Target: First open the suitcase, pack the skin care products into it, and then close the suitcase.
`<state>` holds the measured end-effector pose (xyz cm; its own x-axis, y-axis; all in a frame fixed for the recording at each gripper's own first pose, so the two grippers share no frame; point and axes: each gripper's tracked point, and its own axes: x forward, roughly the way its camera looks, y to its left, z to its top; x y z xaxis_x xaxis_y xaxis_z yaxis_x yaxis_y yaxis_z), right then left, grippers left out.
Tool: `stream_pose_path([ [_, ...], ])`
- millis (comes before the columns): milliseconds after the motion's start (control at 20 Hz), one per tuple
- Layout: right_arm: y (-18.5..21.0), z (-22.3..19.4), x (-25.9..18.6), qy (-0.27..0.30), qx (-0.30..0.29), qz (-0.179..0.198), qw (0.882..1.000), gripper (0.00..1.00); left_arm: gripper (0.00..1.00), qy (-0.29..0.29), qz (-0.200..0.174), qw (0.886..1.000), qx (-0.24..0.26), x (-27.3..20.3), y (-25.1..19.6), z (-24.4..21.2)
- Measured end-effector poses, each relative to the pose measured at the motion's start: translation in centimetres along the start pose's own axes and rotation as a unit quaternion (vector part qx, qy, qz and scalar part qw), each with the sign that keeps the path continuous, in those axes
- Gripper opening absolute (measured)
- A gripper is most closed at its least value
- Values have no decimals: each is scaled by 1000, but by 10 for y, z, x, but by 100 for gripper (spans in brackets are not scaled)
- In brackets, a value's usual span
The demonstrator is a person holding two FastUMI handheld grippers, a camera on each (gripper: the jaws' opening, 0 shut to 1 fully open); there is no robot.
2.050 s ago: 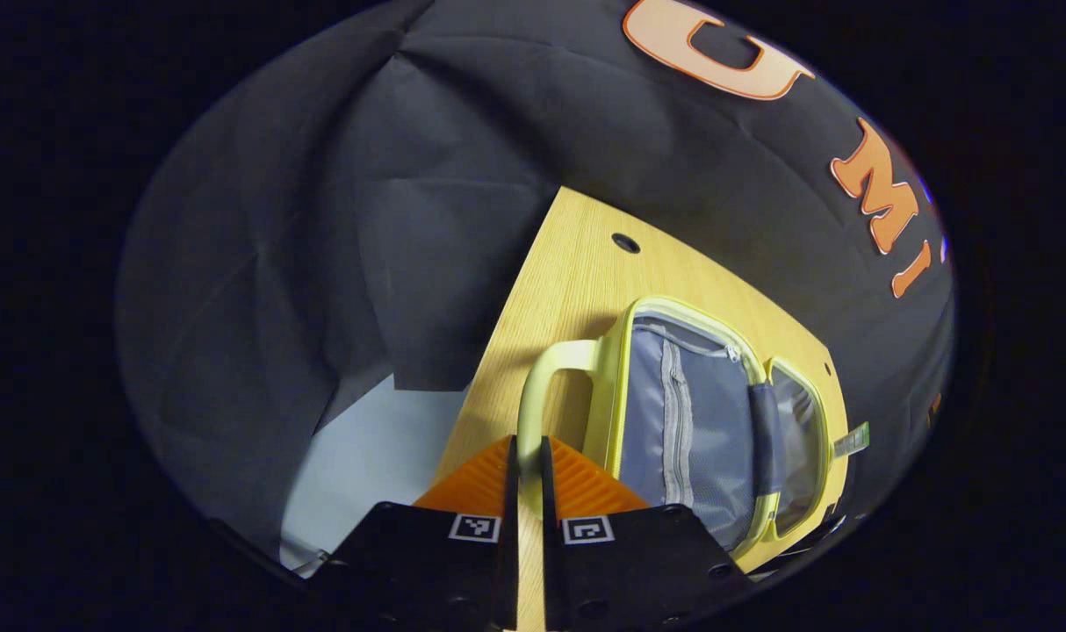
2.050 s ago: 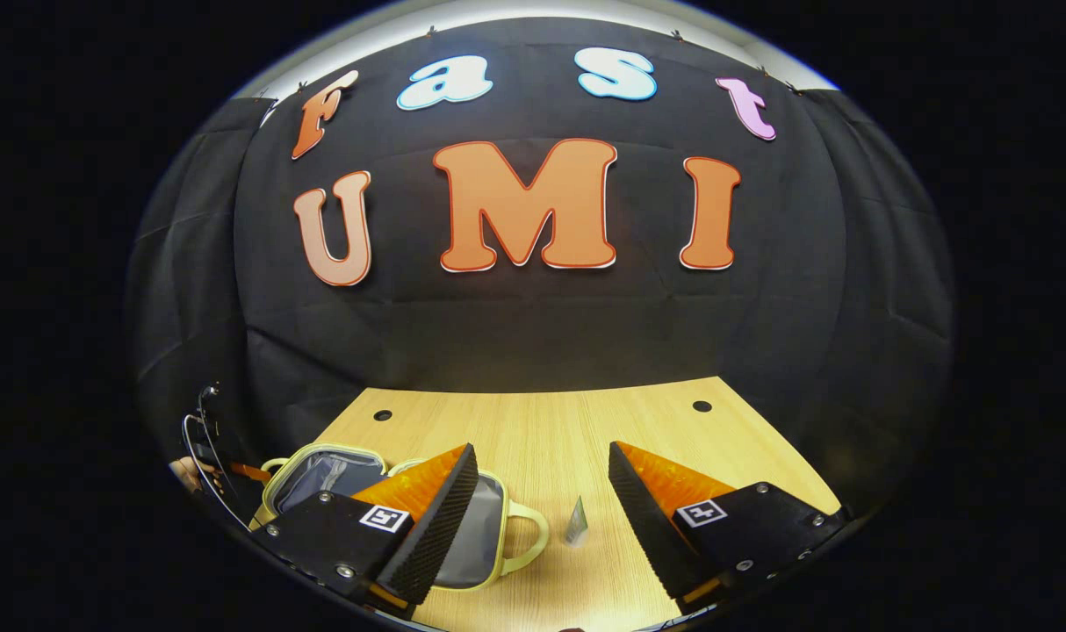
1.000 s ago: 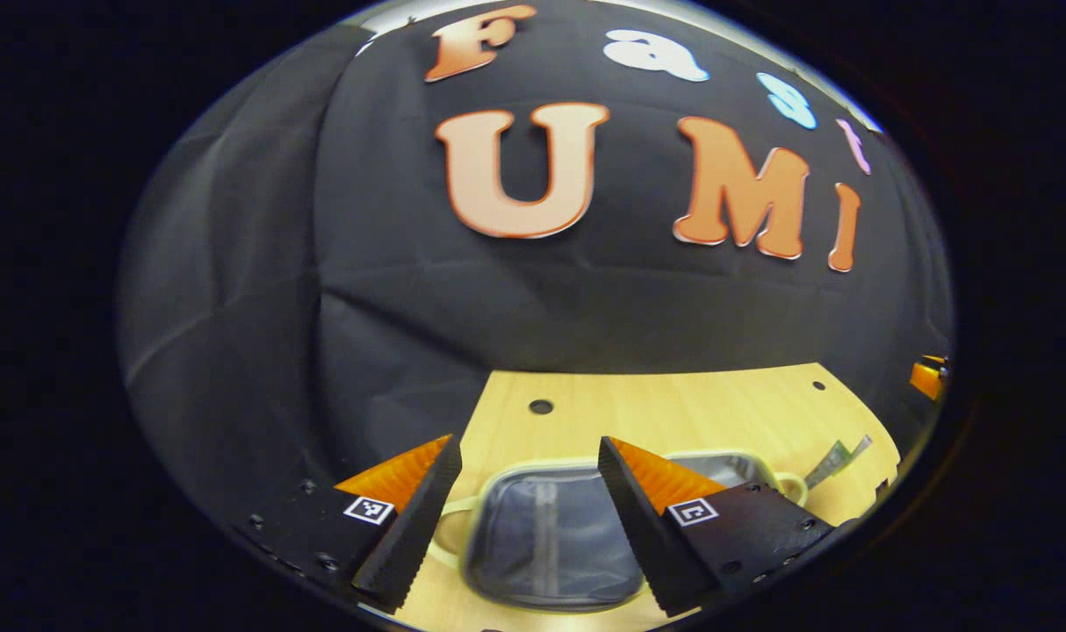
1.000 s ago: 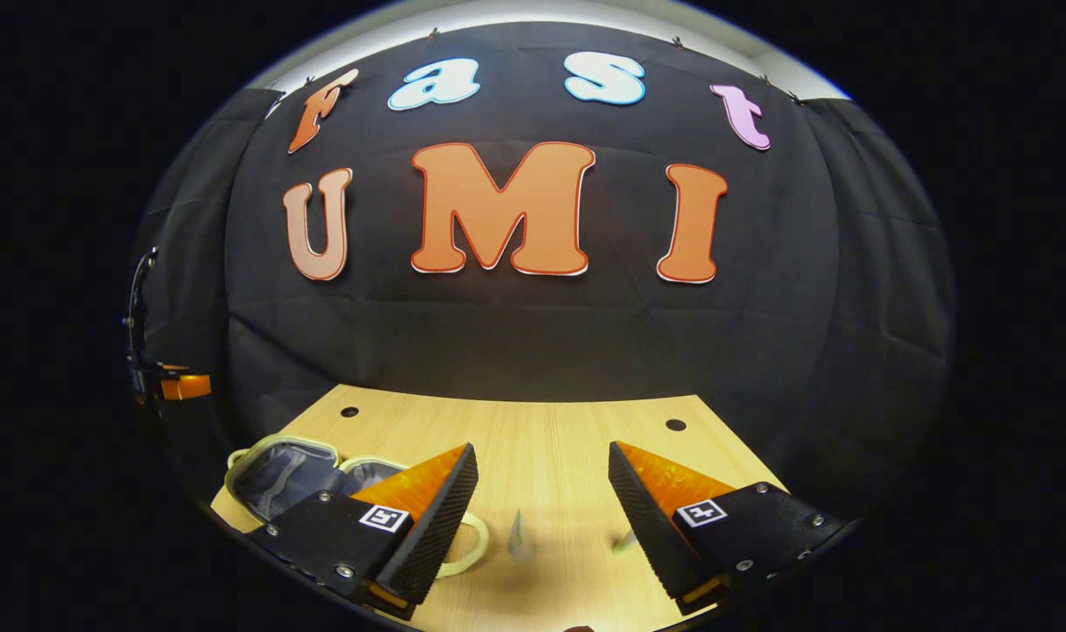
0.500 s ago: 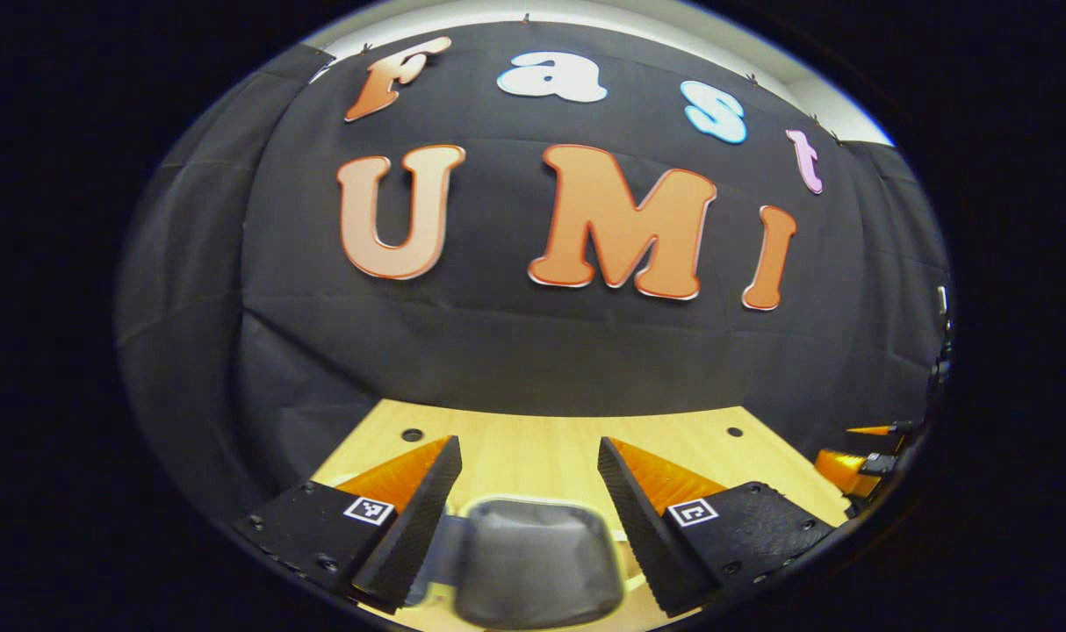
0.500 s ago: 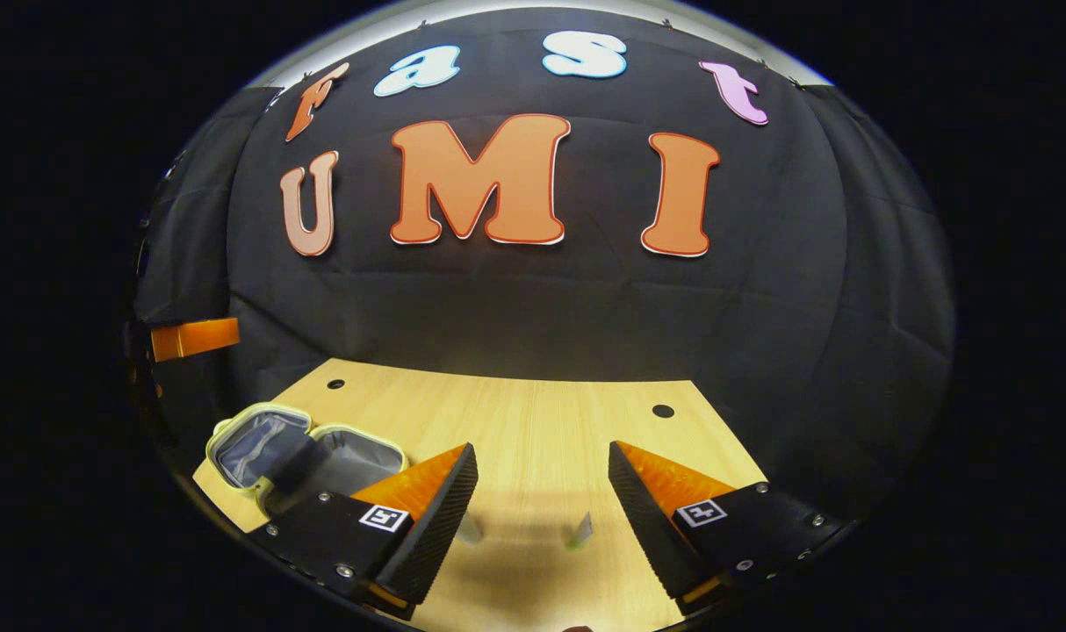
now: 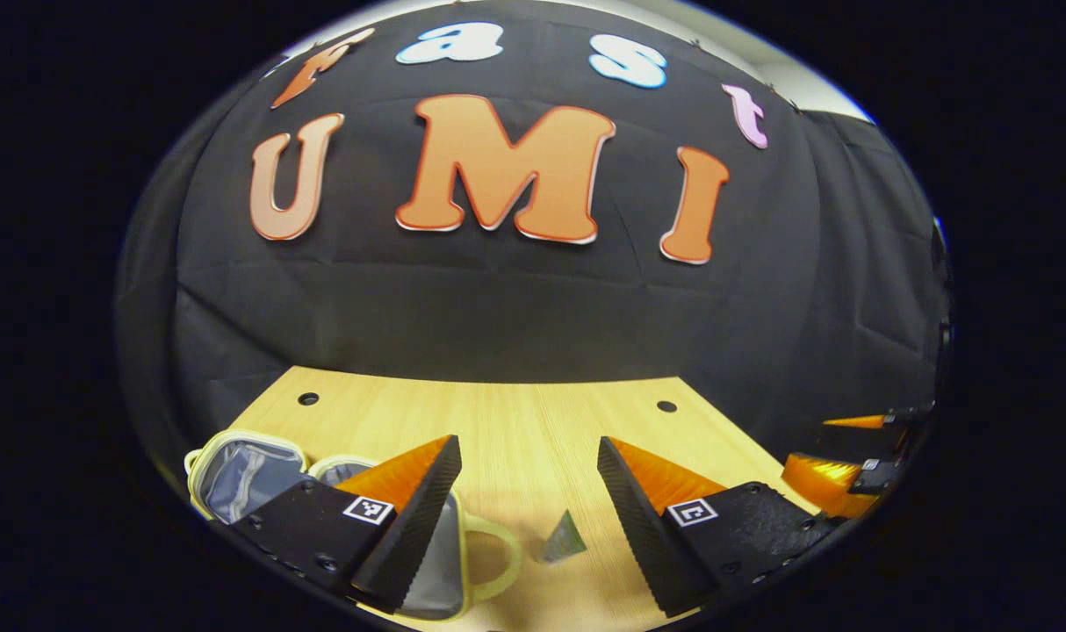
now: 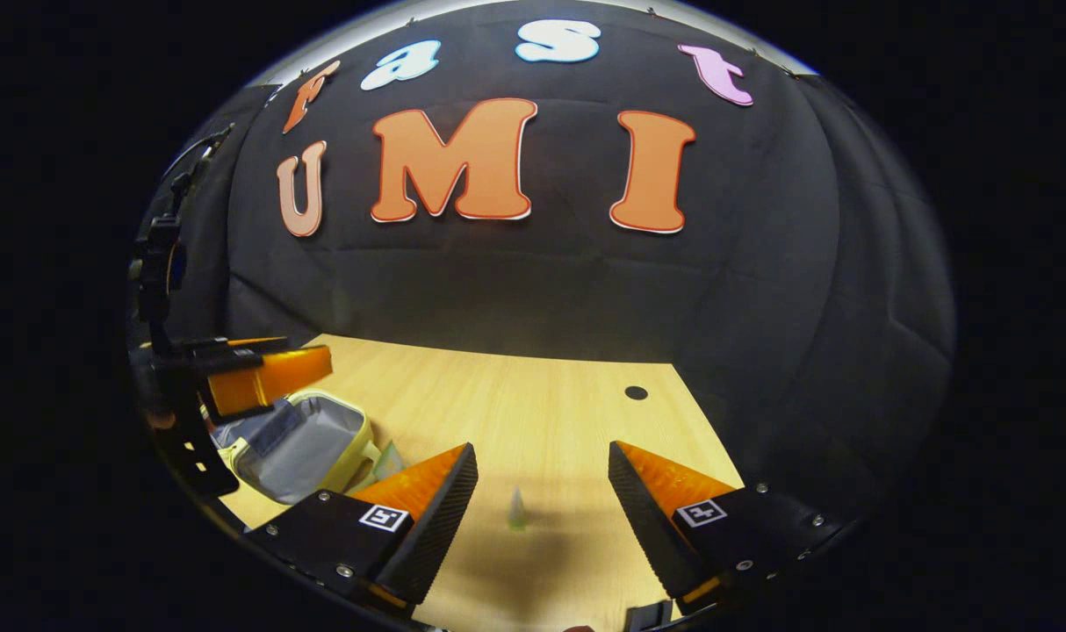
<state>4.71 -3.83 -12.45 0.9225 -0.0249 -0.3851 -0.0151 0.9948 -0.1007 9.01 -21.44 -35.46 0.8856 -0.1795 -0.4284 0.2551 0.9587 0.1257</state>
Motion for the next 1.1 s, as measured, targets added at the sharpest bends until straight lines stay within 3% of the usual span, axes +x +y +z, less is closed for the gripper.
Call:
stream_pose_path([
  [350, -42, -35, 1, 42, 2, -22, 999, 95, 98, 87, 8, 996, 35, 45, -31, -108],
  [550, -60, -51, 0, 65, 0, -37, 997, 95, 98, 128, 32, 991, 6, 62, -30, -154],
  [950, -74, -71, 2, 96, -10, -47, 994, 95, 98, 141, 40, 989, 23, 80, -37, -184],
  [1050, -72, -73, 3, 100, -9, -44, 994, 95, 85, 140, 51, 988, 37, 82, -35, -186],
  [1100, -71, -74, 3, 103, -8, -43, 994, 96, 69, 135, 53, 988, 46, 85, -33, -185],
])
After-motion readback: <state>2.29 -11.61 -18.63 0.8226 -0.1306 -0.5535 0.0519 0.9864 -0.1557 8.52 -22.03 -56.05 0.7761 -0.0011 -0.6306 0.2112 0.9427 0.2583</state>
